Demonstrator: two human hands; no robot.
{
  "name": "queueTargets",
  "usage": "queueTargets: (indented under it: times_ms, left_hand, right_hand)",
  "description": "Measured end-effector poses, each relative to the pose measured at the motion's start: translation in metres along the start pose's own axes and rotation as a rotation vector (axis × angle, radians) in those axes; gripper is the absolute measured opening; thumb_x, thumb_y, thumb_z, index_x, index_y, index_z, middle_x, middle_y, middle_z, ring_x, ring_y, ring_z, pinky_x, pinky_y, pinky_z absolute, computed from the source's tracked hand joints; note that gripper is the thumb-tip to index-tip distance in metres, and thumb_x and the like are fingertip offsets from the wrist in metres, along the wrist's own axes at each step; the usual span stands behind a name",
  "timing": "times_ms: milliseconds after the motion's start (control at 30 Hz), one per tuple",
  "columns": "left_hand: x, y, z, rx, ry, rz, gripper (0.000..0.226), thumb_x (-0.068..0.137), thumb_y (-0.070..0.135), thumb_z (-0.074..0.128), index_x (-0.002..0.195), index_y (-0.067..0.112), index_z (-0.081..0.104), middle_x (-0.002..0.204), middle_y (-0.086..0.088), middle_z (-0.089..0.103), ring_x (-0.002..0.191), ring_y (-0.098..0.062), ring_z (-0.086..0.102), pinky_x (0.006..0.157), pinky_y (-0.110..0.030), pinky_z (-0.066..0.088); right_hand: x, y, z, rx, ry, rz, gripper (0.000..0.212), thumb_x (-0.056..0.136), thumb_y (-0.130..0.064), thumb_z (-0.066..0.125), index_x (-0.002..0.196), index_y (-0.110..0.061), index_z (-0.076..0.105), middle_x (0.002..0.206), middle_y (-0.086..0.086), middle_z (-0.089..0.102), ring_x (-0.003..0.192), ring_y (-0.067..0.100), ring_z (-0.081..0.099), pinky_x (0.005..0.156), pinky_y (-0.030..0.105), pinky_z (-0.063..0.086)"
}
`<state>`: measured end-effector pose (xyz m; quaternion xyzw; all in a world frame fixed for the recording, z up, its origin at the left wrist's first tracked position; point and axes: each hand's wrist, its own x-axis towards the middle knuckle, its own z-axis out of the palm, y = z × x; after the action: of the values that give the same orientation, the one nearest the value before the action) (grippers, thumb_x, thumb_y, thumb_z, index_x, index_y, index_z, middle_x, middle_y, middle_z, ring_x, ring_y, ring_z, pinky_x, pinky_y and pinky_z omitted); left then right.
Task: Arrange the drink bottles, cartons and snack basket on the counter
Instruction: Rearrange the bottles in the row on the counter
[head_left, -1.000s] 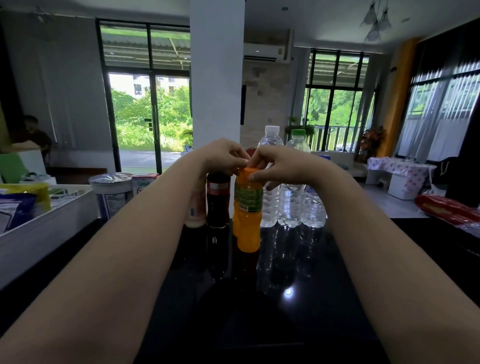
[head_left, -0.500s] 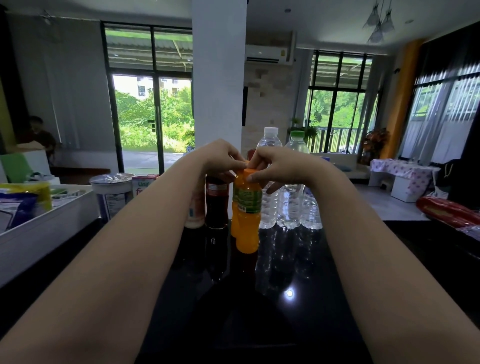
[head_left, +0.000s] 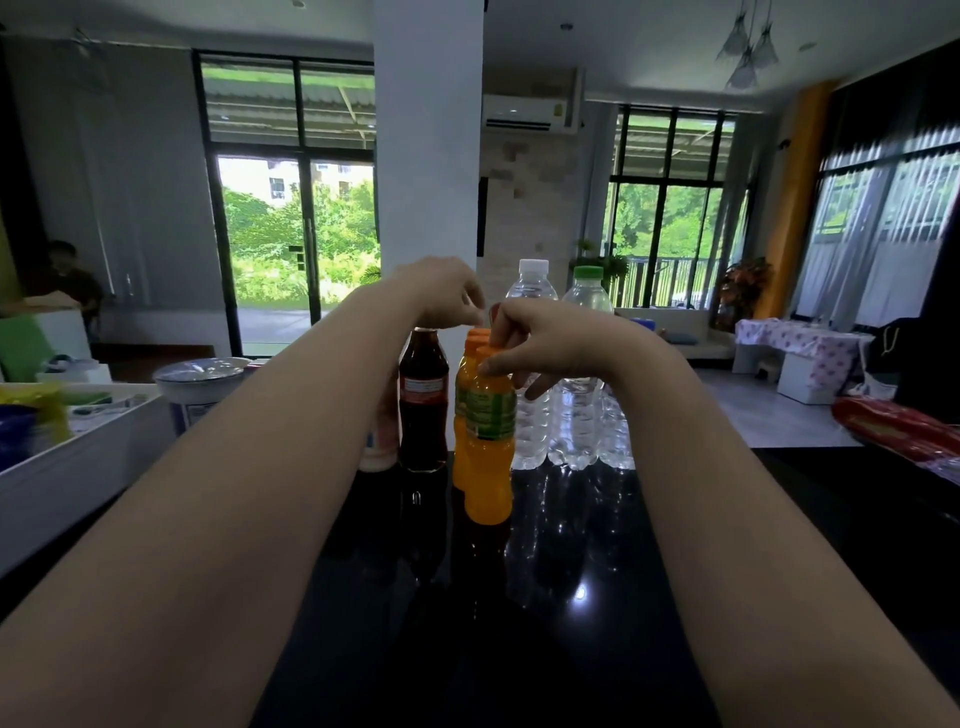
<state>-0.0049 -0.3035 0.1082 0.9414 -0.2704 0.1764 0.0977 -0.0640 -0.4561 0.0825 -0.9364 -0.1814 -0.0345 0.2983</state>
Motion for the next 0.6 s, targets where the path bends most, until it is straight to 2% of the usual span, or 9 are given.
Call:
queueTargets:
  times_ms: [100, 200, 267, 367, 467, 533, 600]
  left_hand:
    - [0.014, 0.001, -0.002, 0.017, -0.236, -0.004, 0.031, 0.094, 0.026, 0.057, 0.120, 0.012, 0.065, 0.109, -0.004, 0.063, 0.096, -0.014, 0.051, 0.089, -0.031, 0.040]
    - [0.022, -0.003, -0.003, 0.001, -0.346, -0.016, 0.031, 0.094, 0.028, 0.057, 0.121, 0.017, 0.065, 0.103, 0.002, 0.057, 0.098, -0.014, 0.049, 0.089, -0.031, 0.040]
    - [0.025, -0.007, 0.000, -0.021, -0.344, -0.020, 0.026, 0.093, 0.029, 0.059, 0.116, 0.019, 0.066, 0.098, 0.005, 0.057, 0.094, -0.013, 0.050, 0.086, -0.031, 0.041]
    - [0.029, -0.013, 0.007, -0.056, -0.267, -0.016, 0.011, 0.093, 0.028, 0.059, 0.096, 0.020, 0.066, 0.079, 0.009, 0.057, 0.073, -0.008, 0.048, 0.078, -0.028, 0.040]
    - [0.029, -0.016, 0.011, -0.062, -0.207, -0.023, 0.017, 0.093, 0.029, 0.058, 0.082, 0.018, 0.064, 0.071, 0.009, 0.057, 0.066, -0.005, 0.047, 0.071, -0.026, 0.039]
    - [0.027, -0.017, 0.011, -0.082, -0.199, -0.030, 0.020, 0.094, 0.032, 0.057, 0.090, 0.015, 0.067, 0.075, 0.007, 0.059, 0.070, -0.007, 0.049, 0.067, -0.026, 0.039]
    - [0.025, -0.018, 0.010, -0.108, -0.201, -0.029, 0.026, 0.094, 0.032, 0.056, 0.107, 0.013, 0.069, 0.090, 0.004, 0.061, 0.084, -0.012, 0.053, 0.077, -0.029, 0.039]
  right_hand:
    - [0.003, -0.001, -0.002, -0.009, -0.031, 0.012, 0.022, 0.086, -0.020, 0.069, 0.094, -0.018, 0.049, 0.105, 0.008, 0.060, 0.088, 0.023, 0.068, 0.068, 0.034, 0.061]
    - [0.006, -0.003, -0.004, -0.032, -0.063, 0.022, 0.021, 0.087, -0.019, 0.068, 0.093, -0.019, 0.048, 0.105, 0.009, 0.060, 0.089, 0.023, 0.068, 0.070, 0.035, 0.061]
    - [0.008, -0.004, -0.005, -0.040, -0.075, 0.024, 0.021, 0.087, -0.018, 0.068, 0.093, -0.019, 0.048, 0.103, 0.008, 0.060, 0.089, 0.023, 0.068, 0.070, 0.035, 0.061]
    - [0.009, -0.004, -0.005, -0.033, -0.075, 0.028, 0.022, 0.087, -0.018, 0.068, 0.094, -0.018, 0.048, 0.103, 0.008, 0.060, 0.089, 0.024, 0.067, 0.069, 0.034, 0.061]
    - [0.009, -0.004, -0.005, -0.031, -0.076, 0.032, 0.023, 0.087, -0.018, 0.069, 0.096, -0.016, 0.048, 0.103, 0.009, 0.060, 0.087, 0.023, 0.067, 0.068, 0.034, 0.061]
    - [0.009, -0.004, -0.005, -0.025, -0.080, 0.035, 0.024, 0.086, -0.018, 0.069, 0.098, -0.016, 0.048, 0.104, 0.008, 0.060, 0.087, 0.022, 0.067, 0.067, 0.033, 0.061]
    - [0.009, -0.004, -0.005, -0.020, -0.081, 0.035, 0.023, 0.086, -0.019, 0.069, 0.096, -0.017, 0.049, 0.103, 0.007, 0.059, 0.087, 0.022, 0.067, 0.066, 0.033, 0.061]
